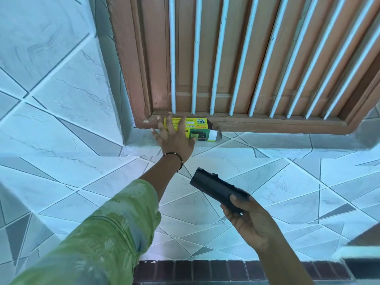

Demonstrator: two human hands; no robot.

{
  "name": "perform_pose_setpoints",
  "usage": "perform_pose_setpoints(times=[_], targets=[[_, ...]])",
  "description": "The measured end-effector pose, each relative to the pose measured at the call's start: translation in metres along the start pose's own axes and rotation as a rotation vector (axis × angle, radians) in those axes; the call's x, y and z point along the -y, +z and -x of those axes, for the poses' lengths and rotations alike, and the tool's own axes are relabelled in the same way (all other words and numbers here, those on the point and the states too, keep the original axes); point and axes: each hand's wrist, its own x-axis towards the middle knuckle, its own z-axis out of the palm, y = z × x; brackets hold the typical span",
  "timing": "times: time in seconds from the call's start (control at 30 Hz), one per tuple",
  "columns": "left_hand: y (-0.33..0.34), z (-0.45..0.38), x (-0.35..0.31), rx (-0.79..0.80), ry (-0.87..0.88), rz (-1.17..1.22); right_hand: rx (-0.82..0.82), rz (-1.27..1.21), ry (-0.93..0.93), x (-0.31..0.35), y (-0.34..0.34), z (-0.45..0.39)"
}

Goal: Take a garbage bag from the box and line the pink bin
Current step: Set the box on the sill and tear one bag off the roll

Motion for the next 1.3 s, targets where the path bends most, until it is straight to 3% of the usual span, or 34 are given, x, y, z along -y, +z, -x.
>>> perform_pose_setpoints(times=[0.1, 0.17, 0.23, 0.3, 0.37, 0.43, 0.63, 0.77, 0.9, 1.1, 1.3], targets=[[-0.009, 0.0, -0.009, 0.086, -0.032, -0.036, -0.014, 0.014, -0.016, 0.0, -0.004, 0.001], [-0.021, 0.008, -0.01, 0.06, 0.007, -0.035, -0.034, 0.017, -0.028, 0.0, -0.006, 0.002], [-0.039, 0.028, -0.013, 0.027, 0.135, 0.176, -0.041, 0.009, -0.047, -0.001, -0.009, 0.004], [-0.053, 0.063, -0.017, 0.231, 0.297, 0.384, -0.044, 0.003, -0.056, -0.003, -0.01, 0.005], [-0.056, 0.105, -0.015, 0.585, 0.349, 0.332, -0.041, 0.016, -0.062, -0.007, -0.01, 0.006], [-0.05, 0.137, -0.008, 0.701, 0.307, 0.311, -0.044, 0.052, -0.092, -0.01, -0.009, 0.007], [-0.038, 0.191, -0.008, 0.316, 0.078, 0.512, -0.004, 0.109, -0.111, -0.031, -0.007, 0.011], [-0.038, 0.214, -0.01, 0.249, 0.055, 0.515, -0.012, 0.269, -0.109, -0.046, -0.004, 0.022], [-0.05, 0.222, 0.0, 0.13, -0.041, 0.53, -0.016, 0.267, -0.052, -0.054, -0.005, 0.031], [-0.06, 0.22, 0.004, 0.14, -0.143, 0.571, 0.019, 0.16, 0.089, -0.064, 0.004, 0.039], [-0.06, 0.214, 0.024, 0.194, -0.342, 0.778, 0.12, -0.016, 0.146, -0.048, -0.009, 0.039]])
